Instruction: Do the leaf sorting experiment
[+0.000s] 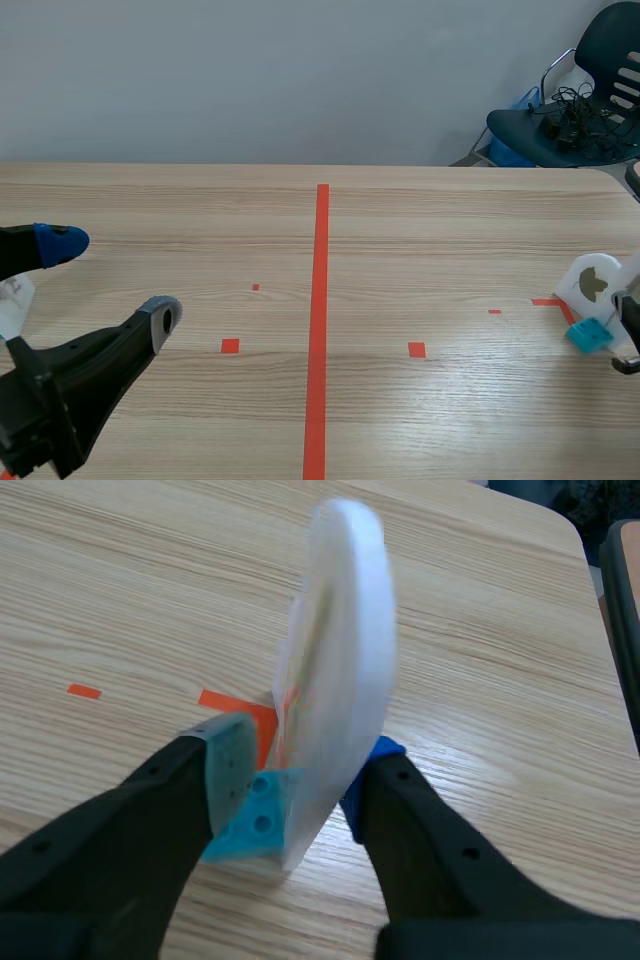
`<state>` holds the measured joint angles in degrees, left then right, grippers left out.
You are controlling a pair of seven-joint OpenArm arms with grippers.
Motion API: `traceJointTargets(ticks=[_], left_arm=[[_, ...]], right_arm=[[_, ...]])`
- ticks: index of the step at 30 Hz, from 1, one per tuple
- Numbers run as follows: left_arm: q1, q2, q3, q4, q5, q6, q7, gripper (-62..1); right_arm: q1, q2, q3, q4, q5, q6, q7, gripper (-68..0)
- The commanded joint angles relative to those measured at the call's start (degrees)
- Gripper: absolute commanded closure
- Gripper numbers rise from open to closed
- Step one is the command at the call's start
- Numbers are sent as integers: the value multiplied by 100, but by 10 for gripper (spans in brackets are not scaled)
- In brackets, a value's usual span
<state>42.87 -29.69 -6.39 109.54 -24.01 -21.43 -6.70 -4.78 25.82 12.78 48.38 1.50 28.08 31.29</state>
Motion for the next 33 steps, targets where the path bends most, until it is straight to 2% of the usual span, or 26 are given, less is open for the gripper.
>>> traceJointTargets(ticks=[1,5,9,11,13,17,19,22,26,33], left_arm=[[-22,28,-48,74,-31,-11,-85,-623],[-22,31,-48,74,-31,-11,-85,-623],[-22,31,-48,74,-33,-11,-90,-623],[-22,31,-48,74,-33,-11,-87,-623],[-22,31,-48,74,-33,-11,-90,-623],[-22,31,-48,74,-33,-11,-103,-623],[-22,31,-48,74,-33,-11,-111,-623],[-22,31,-48,74,-33,-11,-101,-623],[-22,31,-48,74,-33,-11,-107,-623],[-22,31,-48,74,-33,-11,-103,-623]], right_arm=[[26,216,28,103,66,7,267,-246],[-9,452,31,173,116,190,730,-394],[-72,721,35,402,717,205,745,-528],[-131,868,37,610,896,219,748,-569],[-201,1012,46,859,1025,402,745,-585],[-341,1239,46,1506,1423,1191,496,-629],[-417,1307,46,1882,1534,1464,326,-663],[-590,1353,50,2380,1762,1464,184,-679],[-903,1368,50,3010,1847,1464,-39,-679],[-1561,1370,50,3880,1875,1464,-142,-679]])
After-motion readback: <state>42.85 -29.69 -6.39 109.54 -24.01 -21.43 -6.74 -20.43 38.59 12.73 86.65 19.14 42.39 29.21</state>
